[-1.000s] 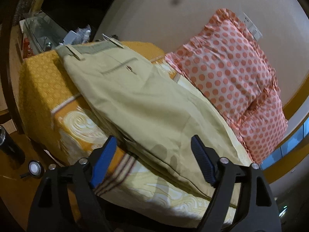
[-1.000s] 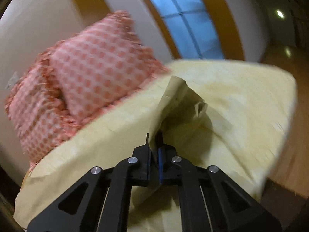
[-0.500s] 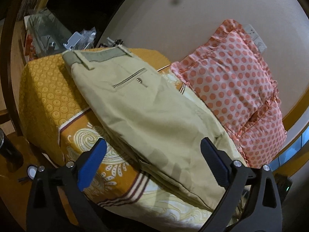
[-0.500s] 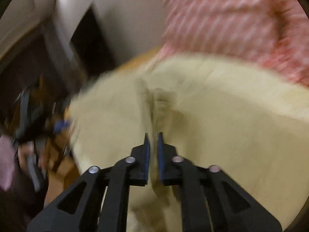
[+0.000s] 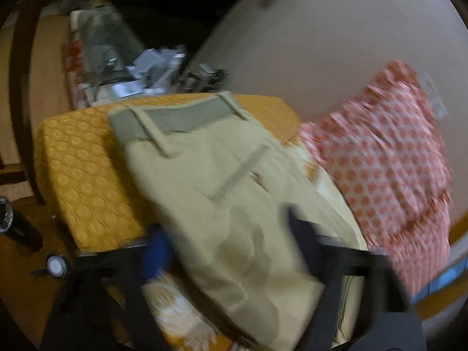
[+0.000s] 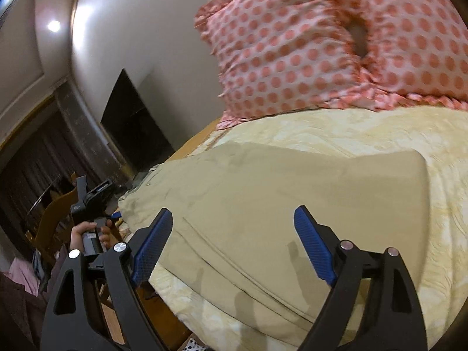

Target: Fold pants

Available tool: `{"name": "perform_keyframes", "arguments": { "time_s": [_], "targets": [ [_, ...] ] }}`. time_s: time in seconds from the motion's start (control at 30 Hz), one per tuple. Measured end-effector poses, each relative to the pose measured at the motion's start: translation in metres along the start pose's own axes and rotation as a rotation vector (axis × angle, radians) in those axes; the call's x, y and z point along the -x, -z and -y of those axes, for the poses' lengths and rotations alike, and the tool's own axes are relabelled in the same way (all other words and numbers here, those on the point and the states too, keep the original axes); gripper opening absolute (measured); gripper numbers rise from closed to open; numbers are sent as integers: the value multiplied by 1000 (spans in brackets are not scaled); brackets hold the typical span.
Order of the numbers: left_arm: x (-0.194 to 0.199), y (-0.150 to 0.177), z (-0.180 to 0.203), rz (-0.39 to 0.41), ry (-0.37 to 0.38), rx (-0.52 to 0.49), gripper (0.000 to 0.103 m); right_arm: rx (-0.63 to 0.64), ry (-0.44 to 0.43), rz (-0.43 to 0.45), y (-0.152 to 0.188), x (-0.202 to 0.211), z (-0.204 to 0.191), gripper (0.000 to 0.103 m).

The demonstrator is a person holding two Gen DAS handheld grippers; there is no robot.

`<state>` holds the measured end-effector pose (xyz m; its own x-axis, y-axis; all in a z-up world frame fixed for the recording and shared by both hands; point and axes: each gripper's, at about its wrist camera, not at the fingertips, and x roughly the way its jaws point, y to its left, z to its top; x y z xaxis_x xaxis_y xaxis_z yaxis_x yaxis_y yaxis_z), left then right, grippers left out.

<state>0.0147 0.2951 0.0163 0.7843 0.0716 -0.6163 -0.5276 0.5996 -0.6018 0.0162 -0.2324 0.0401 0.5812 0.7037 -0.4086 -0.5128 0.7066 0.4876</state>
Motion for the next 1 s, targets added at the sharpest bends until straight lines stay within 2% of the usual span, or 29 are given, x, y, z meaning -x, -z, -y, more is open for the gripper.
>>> {"name": "perform_keyframes", "arguments": {
  "time_s": [0.07, 0.13, 0.17, 0.3, 0.37, 0.4, 0.47, 0.5, 0.6, 0.67, 0.73, 0.8, 0.83, 0.9, 0.97, 1.0],
  "targets": [
    [-7, -9, 4, -12, -53, -14, 16, -27, 9, 7, 4, 8, 11, 87],
    [-1, -9, 32, 32, -97, -140, 13, -58, 26, 27, 6, 15, 23, 87],
    [8, -5, 58, 78, -96, -250, 11, -78, 36, 44, 5, 21, 30, 87],
    [41, 28, 163, 147, 66, -583, 9, -173, 69, 118, 0, 46, 60, 87],
    [58, 72, 220, 152, 198, -787, 10, -232, 64, 154, -1, 60, 74, 88],
    [66, 103, 247, 134, 295, -898, 10, -253, 59, 166, -1, 65, 79, 90],
    [76, 153, 272, 79, 432, -1040, 10, -303, 51, 202, 1, 78, 89, 91],
    [78, 190, 283, 22, 504, -1134, 10, -327, 47, 215, 2, 81, 95, 92],
    [66, 269, 285, -157, 588, -1319, 11, -422, 19, 239, 8, 92, 114, 93],
    [52, 304, 275, -263, 565, -1405, 12, -491, -5, 224, 10, 92, 126, 93],
    [47, 320, 260, -344, 556, -1443, 17, -532, -32, 201, 10, 86, 135, 93],
    [58, 314, 251, -341, 580, -1440, 25, -550, -42, 161, 8, 78, 140, 93],
    [66, 298, 247, -344, 617, -1398, 31, -545, -41, 130, 6, 71, 141, 93],
    [73, 265, 240, -320, 663, -1280, 62, -502, -5, 78, 0, 59, 136, 91],
    [67, 217, 233, -273, 630, -1124, 69, -457, 38, 10, -7, 42, 132, 85],
    [50, 188, 225, -273, 571, -1026, 68, -431, 66, -26, -12, 32, 131, 79]
  ]
}}
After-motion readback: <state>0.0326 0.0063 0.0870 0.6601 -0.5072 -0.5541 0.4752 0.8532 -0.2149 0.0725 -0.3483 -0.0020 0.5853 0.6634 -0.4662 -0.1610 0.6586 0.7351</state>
